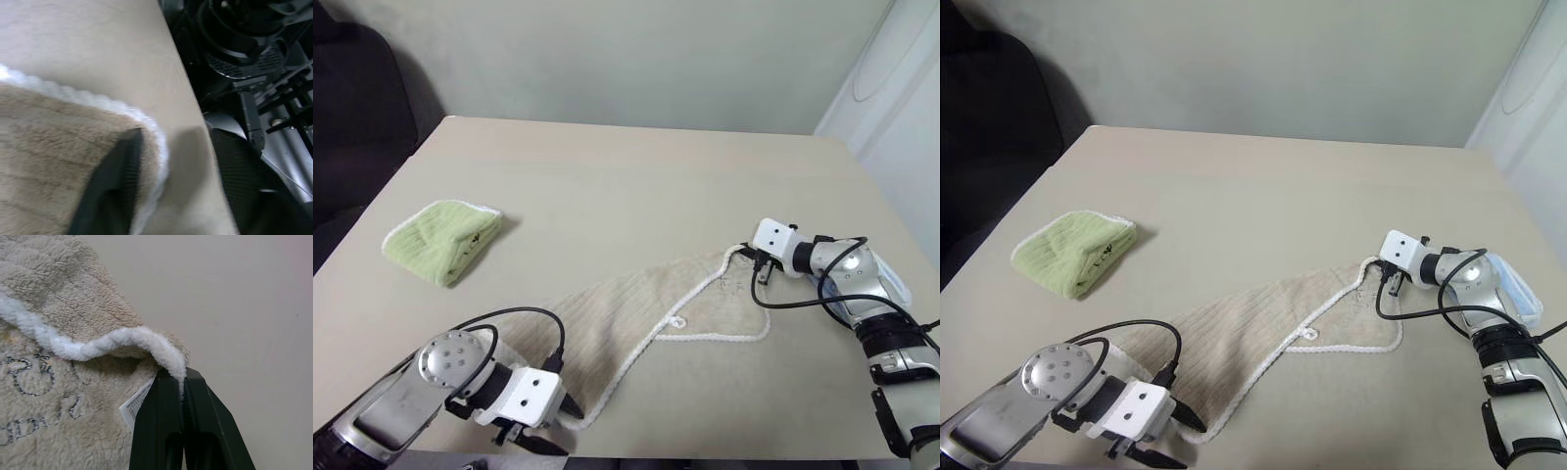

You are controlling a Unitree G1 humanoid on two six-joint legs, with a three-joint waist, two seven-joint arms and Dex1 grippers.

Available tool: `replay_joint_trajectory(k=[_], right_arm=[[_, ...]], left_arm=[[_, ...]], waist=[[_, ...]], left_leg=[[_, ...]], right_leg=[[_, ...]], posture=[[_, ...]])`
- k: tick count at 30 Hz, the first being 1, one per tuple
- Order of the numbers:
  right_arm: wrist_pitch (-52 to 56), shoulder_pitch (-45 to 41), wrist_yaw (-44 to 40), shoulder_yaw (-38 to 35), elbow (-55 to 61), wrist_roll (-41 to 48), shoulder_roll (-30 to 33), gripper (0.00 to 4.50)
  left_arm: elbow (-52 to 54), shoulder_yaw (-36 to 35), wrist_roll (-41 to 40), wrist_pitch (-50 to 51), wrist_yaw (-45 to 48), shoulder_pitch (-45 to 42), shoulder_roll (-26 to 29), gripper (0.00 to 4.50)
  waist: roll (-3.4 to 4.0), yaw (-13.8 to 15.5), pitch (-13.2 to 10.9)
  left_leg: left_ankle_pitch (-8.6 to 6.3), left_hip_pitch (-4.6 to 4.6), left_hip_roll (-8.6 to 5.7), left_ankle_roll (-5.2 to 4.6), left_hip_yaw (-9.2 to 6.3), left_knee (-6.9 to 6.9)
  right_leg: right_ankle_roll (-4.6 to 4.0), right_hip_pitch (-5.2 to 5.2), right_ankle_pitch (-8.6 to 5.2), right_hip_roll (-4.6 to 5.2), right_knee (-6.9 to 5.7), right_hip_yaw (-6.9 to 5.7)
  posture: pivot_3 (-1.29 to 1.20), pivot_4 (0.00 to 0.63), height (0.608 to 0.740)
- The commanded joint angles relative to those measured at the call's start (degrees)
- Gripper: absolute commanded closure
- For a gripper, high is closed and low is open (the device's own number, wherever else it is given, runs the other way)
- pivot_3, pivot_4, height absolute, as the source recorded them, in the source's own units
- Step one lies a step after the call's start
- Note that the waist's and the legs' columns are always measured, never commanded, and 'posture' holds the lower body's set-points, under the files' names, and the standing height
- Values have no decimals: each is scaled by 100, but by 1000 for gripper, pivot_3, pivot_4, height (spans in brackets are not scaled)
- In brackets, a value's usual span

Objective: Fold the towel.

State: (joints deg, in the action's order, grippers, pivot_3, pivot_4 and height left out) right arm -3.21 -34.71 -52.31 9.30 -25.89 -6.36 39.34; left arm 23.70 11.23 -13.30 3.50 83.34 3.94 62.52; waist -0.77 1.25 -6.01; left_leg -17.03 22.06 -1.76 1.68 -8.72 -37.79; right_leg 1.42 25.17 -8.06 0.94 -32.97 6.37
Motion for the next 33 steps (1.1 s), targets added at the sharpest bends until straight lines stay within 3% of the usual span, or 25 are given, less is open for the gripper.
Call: replay_joint_trajectory(k=[1,4,10,17,30,33], right_arm=[[128,51,20,-261,379,174,132,4500],[206,142,35,-293,520,196,148,4500],[336,253,63,-380,719,218,136,4500],[509,443,99,-519,989,286,209,4500],[566,463,251,-562,991,302,214,4500],[558,466,290,-566,965,309,212,4500]], left_arm=[[47,-73,-96,37,-40,-9,-12,3486],[72,-99,-150,85,-75,22,-23,4450],[14,-234,-275,192,-214,-61,-87,4450],[-151,-946,-1046,1146,-700,-423,-333,4450],[-713,-1737,-1656,1995,-1505,-1057,-836,4450],[-866,-1762,-1656,2066,-1438,-1059,-801,3871]], waist=[[0,-2,0],[0,-2,0],[0,-3,0],[-1,6,0],[1,8,0],[2,-3,0]], left_leg=[[0,0,0,0,0,0],[0,0,0,0,0,0],[0,0,-1,0,0,0],[0,1,-1,0,1,-1],[4,-1,-2,-2,3,-4],[8,-2,-2,-3,4,-4]], right_leg=[[0,0,0,0,0,0],[0,0,0,0,0,0],[0,0,0,0,0,1],[0,-2,0,0,0,0],[1,-5,-1,0,-2,1],[2,-5,-1,-1,-3,1]], posture=[[0,150,740],[0,150,740],[0,150,740],[0,150,740],[0,150,740],[0,150,740]])
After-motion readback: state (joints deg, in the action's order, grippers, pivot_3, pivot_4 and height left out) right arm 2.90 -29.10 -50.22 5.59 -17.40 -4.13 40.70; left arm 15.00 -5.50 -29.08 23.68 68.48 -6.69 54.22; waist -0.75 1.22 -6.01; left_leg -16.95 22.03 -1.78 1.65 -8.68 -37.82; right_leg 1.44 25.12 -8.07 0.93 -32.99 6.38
